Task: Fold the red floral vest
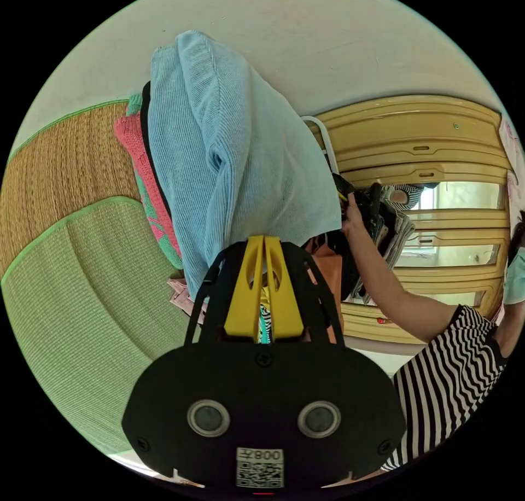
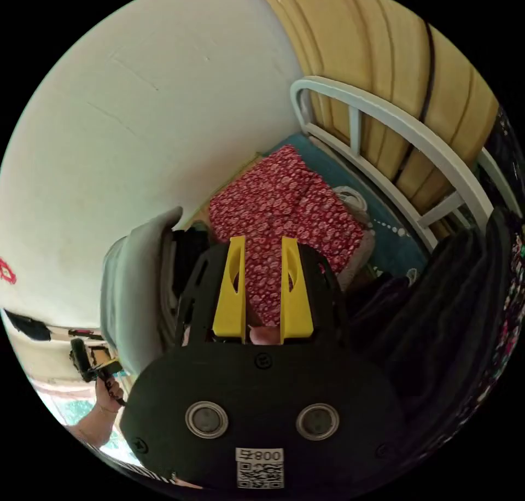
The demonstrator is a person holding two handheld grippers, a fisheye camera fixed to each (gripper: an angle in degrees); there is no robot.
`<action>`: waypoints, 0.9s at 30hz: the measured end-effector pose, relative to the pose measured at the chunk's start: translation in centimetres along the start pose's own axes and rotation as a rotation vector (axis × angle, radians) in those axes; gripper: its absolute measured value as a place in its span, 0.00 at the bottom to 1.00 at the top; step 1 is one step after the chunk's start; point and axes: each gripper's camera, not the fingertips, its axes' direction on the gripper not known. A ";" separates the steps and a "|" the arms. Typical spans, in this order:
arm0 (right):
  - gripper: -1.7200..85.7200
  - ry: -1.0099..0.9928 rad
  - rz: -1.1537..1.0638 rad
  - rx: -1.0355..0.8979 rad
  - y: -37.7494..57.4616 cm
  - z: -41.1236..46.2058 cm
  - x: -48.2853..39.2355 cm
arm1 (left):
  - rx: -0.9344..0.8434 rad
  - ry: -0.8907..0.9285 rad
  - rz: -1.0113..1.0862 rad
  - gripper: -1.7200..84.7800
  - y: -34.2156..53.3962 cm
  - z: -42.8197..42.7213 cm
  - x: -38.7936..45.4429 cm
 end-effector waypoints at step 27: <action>0.14 -0.025 0.058 -0.133 -18.7 0.0 12.5 | 0.053 0.090 0.008 0.02 9.7 -2.3 -3.1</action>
